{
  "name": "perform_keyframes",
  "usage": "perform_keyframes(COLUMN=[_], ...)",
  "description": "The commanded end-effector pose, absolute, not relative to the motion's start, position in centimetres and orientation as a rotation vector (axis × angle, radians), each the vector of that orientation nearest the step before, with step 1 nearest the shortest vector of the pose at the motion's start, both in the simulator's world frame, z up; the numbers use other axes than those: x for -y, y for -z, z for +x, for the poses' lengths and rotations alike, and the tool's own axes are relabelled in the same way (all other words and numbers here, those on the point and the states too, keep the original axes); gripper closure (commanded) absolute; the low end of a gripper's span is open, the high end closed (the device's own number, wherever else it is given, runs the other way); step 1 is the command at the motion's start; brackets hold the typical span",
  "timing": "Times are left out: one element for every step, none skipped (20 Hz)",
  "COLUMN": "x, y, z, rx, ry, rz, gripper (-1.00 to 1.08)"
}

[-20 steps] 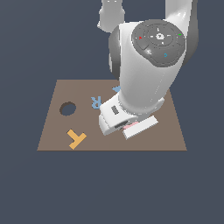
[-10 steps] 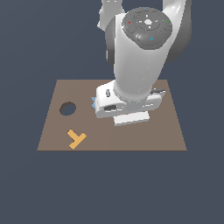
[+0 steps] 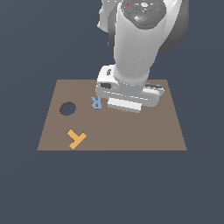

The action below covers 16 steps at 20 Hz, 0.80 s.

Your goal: Insert a designated object into the corresponding slot on a board.

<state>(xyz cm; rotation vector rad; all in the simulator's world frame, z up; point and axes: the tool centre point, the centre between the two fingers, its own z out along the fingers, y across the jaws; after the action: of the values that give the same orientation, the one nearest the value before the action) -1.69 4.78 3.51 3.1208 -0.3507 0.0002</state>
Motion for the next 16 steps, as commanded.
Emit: perform_keyframes(x=[-5.1,-5.2,-5.3,-5.5,-5.7,-5.9,-6.1,-6.3,-6.6,-6.8,-7.1,-7.4,-7.6,-7.9,-8.2,-8.5], y=[-3.6,-3.6,-3.6,-3.6,-3.7,-3.7,-3.7,-3.7,-3.7,-3.8,-3.8,-3.8,-3.8,-3.8,-3.8,-3.9], z=[-2.8,-3.2,-3.6,-4.0,-4.4,-4.7,-5.1,-5.4,-5.8,-6.1,-6.4,-6.7,-7.0,-7.3,-7.5,-7.8], rx=[0.508,0.569,0.628,0.687,0.745,0.802,0.859,0.915,0.970,1.025,1.078,1.131,1.183,1.235,1.285,1.335], ry=[-0.001,-0.001,-0.001,-0.001,-0.001,-0.001,-0.001,-0.001,-0.001,-0.001,-0.001,0.000,0.000,0.000,0.000,0.000], rz=[3.099,3.089,3.077,3.065,3.051,3.037,3.021,3.005,2.987,2.969,2.950,2.930,2.910,2.888,2.866,2.843], gripper=[1.08,1.08,1.08,1.08,1.08,1.08,1.08,1.08,1.08,1.08,1.08,1.08,1.08,1.08,1.08,1.08])
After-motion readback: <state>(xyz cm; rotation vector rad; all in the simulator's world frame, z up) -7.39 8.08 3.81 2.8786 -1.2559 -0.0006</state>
